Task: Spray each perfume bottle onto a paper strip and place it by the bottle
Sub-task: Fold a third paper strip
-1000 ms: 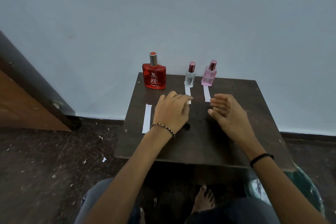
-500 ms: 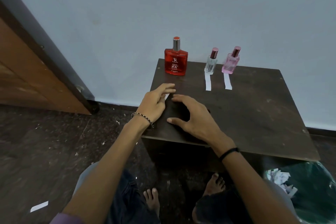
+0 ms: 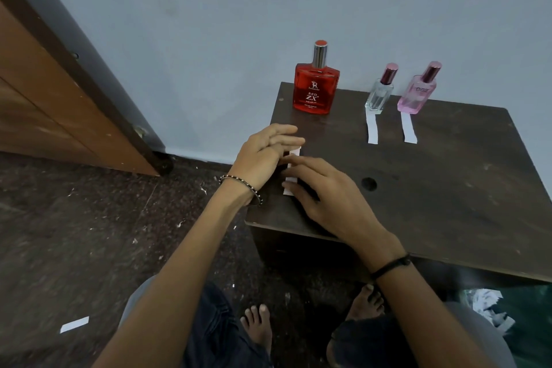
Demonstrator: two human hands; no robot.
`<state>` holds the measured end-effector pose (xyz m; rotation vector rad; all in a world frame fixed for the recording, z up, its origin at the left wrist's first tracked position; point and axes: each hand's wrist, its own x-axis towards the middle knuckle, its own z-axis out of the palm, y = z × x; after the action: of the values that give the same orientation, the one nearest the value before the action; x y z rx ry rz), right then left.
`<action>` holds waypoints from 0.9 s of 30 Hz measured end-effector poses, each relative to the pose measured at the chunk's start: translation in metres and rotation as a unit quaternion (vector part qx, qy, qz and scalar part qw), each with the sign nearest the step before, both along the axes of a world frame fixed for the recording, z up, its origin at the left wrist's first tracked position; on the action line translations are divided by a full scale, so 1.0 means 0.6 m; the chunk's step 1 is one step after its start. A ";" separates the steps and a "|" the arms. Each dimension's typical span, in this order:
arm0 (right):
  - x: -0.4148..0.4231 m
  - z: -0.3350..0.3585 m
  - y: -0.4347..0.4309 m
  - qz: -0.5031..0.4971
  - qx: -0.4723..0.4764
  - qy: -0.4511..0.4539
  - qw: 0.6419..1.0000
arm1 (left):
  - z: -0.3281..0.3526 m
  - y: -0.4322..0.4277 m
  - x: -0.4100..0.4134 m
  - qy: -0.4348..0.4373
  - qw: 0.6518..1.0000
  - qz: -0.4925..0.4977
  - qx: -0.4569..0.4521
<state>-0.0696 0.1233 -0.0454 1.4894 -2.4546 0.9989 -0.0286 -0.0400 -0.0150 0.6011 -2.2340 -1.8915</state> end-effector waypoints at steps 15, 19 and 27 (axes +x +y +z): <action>-0.009 0.014 0.003 -0.026 -0.002 0.011 1.000 | 0.002 0.003 0.000 0.004 0.989 0.026 -0.146; -0.012 0.013 0.008 -0.039 -0.040 -0.040 0.998 | 0.004 0.001 0.003 -0.006 0.986 -0.002 -0.169; -0.011 0.028 0.013 -0.072 -0.118 -0.131 0.982 | 0.004 0.004 0.003 0.000 0.972 -0.049 -0.229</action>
<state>-0.0761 0.1308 -0.0284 1.1535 -2.4576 1.4766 -0.0268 -0.0376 -0.0123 0.4174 -2.6145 -1.3288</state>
